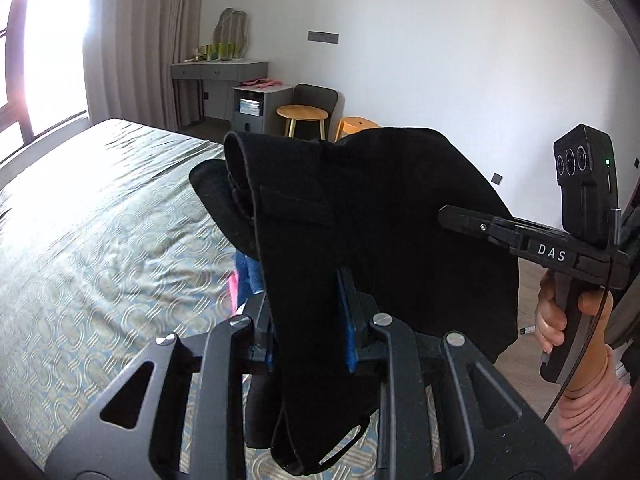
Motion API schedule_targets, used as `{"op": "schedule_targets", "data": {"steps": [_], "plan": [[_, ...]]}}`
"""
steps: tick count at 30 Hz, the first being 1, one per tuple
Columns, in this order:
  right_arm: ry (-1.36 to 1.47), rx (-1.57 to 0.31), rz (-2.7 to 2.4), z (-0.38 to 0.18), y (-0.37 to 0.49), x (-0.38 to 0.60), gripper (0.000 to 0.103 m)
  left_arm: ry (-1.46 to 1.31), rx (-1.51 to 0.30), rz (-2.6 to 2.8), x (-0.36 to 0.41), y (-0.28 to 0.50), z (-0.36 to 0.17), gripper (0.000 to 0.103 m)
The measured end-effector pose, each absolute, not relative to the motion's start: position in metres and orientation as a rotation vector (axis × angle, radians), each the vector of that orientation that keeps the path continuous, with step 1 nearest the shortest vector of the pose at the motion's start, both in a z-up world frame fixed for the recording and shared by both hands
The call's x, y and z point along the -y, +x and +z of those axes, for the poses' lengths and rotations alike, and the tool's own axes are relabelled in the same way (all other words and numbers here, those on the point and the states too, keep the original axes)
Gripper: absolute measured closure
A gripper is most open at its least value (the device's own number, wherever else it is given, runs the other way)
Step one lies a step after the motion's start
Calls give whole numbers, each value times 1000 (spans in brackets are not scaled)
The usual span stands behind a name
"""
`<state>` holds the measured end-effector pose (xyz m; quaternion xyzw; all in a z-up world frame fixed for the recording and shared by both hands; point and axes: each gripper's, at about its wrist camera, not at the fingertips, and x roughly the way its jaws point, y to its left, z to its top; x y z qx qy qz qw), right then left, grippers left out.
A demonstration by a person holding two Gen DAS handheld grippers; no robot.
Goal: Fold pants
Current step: 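Carry the folded trousers with the left gripper onto the navy blanket stack, then lower the trousers onto the blanket and open the left gripper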
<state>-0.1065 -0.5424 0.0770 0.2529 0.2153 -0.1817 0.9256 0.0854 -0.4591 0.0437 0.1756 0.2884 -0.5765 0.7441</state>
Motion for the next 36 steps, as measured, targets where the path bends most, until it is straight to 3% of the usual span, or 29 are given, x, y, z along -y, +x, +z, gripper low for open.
{"op": "schedule_targets", "data": {"steps": [6,11,12,14,15,16,20,30,34,36], "plan": [[574,-457,-468,68,-105,604,89,484,-624,-1277,543,92,26,76],[663,-555,-493,22,-90,655,88,575,-697,-1191,583,120,-38,74],[678,-597,-500,6,-81,662,87,610,-717,-1149,587,127,-58,71],[660,-686,-560,-30,-65,672,78,644,-694,-1100,590,141,-92,50],[638,-712,-580,-47,-59,672,75,606,-678,-1114,586,146,-101,47],[619,-707,-594,-58,-57,672,72,573,-694,-1122,584,151,-104,41],[583,-661,-604,-67,-65,664,71,470,-764,-1158,581,163,-109,35],[560,-681,-620,-64,-64,662,68,467,-763,-1130,579,149,-109,29],[537,-703,-705,-53,-70,653,50,450,-769,-1089,577,147,-96,29],[508,-708,-777,-42,-80,641,46,386,-806,-1095,571,145,-82,31]]}}
